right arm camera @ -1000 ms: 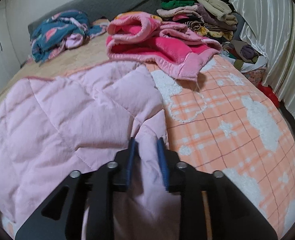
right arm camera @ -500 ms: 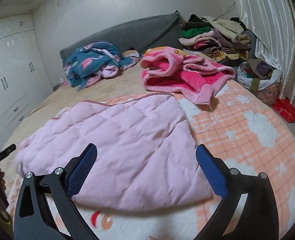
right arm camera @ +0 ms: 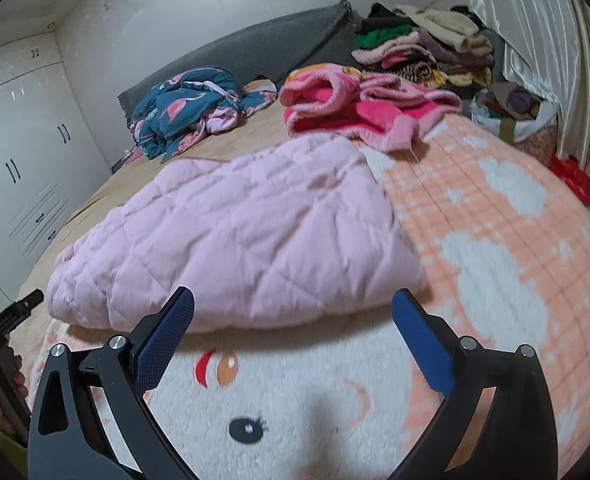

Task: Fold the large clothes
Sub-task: 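Open both tools and move them to the side of the folded jacket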

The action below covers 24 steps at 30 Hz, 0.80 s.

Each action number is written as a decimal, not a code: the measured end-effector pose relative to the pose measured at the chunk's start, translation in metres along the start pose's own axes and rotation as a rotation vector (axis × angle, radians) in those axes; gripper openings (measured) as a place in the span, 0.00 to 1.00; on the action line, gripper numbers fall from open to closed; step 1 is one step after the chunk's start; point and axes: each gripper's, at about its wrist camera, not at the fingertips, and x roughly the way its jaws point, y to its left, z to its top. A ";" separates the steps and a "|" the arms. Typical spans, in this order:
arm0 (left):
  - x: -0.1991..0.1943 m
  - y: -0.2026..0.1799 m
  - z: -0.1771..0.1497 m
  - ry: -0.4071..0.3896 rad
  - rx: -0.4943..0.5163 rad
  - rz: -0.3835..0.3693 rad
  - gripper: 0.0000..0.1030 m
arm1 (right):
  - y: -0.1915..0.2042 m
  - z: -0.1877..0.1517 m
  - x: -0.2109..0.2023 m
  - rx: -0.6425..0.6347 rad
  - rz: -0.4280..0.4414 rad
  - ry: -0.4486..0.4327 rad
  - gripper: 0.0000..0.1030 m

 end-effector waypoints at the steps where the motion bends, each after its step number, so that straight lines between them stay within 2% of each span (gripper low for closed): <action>1: 0.000 -0.001 -0.003 0.007 0.002 -0.003 0.91 | -0.003 -0.003 0.001 0.009 0.001 0.006 0.96; 12: 0.010 -0.007 -0.024 0.082 0.028 -0.003 0.91 | -0.024 -0.020 0.012 0.134 0.026 0.064 0.96; 15: 0.017 -0.001 -0.025 0.101 -0.009 -0.036 0.91 | -0.029 -0.022 0.023 0.176 0.037 0.095 0.96; 17: 0.023 0.004 -0.026 0.118 -0.047 -0.090 0.91 | -0.032 -0.022 0.030 0.205 0.046 0.107 0.96; 21: 0.039 0.018 -0.028 0.159 -0.133 -0.131 0.91 | -0.036 -0.017 0.045 0.265 0.064 0.120 0.96; 24: 0.045 0.028 -0.023 0.156 -0.203 -0.155 0.91 | -0.039 -0.013 0.062 0.307 0.086 0.161 0.96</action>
